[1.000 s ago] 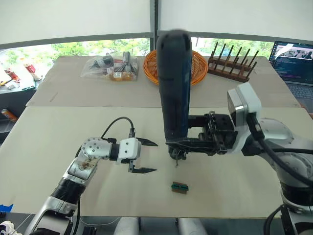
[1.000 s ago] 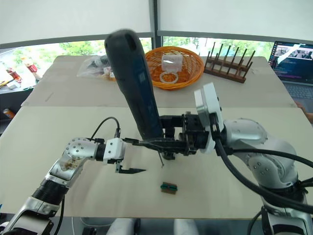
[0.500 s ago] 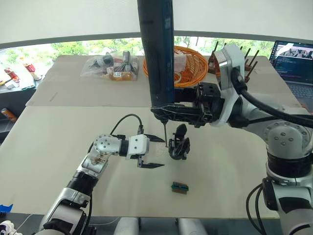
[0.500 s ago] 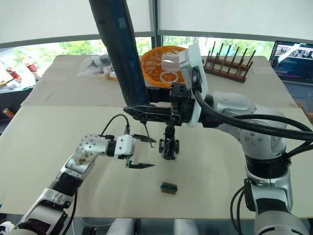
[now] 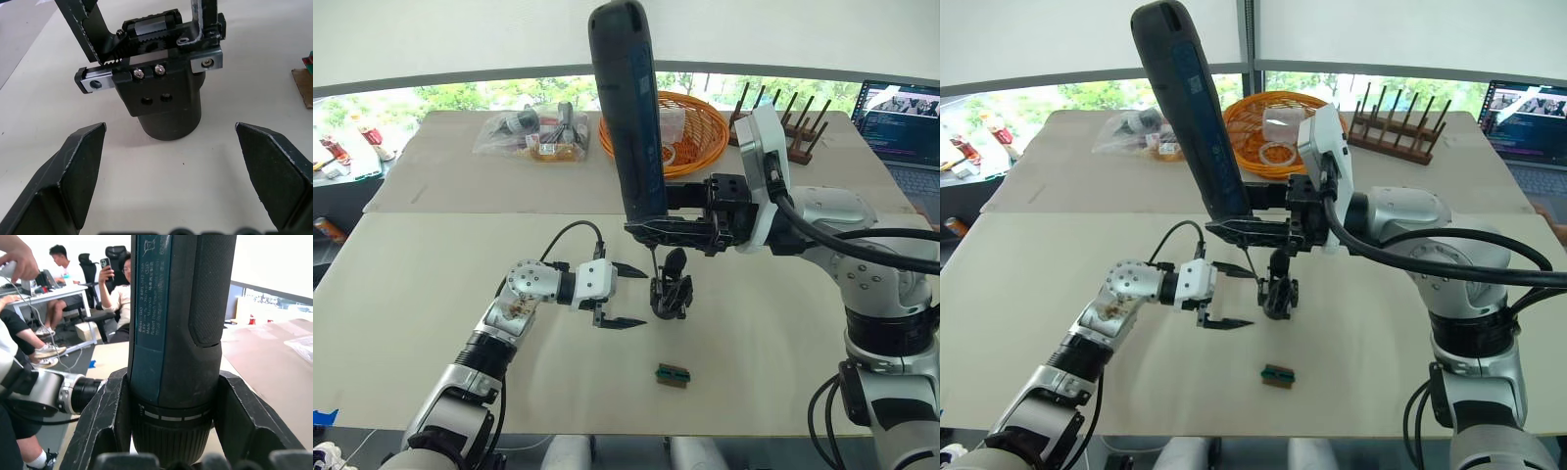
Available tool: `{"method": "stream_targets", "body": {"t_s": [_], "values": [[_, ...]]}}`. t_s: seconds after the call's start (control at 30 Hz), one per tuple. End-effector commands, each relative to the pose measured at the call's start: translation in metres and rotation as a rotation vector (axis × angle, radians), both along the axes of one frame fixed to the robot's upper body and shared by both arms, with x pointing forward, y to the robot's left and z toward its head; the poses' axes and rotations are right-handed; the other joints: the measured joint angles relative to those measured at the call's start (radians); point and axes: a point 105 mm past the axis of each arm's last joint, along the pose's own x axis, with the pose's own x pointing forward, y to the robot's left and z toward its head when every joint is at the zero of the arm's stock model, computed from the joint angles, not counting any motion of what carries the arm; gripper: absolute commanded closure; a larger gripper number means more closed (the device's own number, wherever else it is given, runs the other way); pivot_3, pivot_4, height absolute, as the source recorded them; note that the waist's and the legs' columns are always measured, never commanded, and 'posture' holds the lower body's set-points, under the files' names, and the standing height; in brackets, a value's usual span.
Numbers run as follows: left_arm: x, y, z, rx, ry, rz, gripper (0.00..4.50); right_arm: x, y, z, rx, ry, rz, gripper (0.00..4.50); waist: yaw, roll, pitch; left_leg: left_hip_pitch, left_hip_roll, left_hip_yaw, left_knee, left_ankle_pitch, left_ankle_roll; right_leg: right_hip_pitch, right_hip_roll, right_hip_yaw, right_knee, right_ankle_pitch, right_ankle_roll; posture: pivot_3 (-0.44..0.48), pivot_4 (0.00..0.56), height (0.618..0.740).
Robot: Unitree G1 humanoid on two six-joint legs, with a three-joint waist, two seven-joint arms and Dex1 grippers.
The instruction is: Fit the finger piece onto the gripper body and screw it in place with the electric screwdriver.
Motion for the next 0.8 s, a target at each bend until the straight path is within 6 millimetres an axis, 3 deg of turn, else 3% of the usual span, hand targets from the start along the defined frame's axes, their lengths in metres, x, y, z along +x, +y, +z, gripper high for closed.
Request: {"method": "stream_targets", "body": {"t_s": [0.03,0.8], "values": [[0.003,-0.002,0.008,-0.021,-0.02,-0.009,0.0,-0.006,-0.005,0.008,0.019,-0.089,0.008,2.57,0.0,0.0,0.0,0.0,0.0,0.0,0.0,0.0,0.0,0.0,0.0,0.0,0.0,0.0,0.0,0.0,0.15,0.74],[0.009,-0.014,0.0,-0.025,0.038,-0.035,0.0,0.001,-0.007,0.007,0.037,-0.1,-0.048,2.57,-0.011,0.0,0.0,0.0,0.0,0.0,0.0,0.0,0.0,0.0,0.0,0.0,0.0,0.0,0.0,0.0,0.15,0.74]]}}
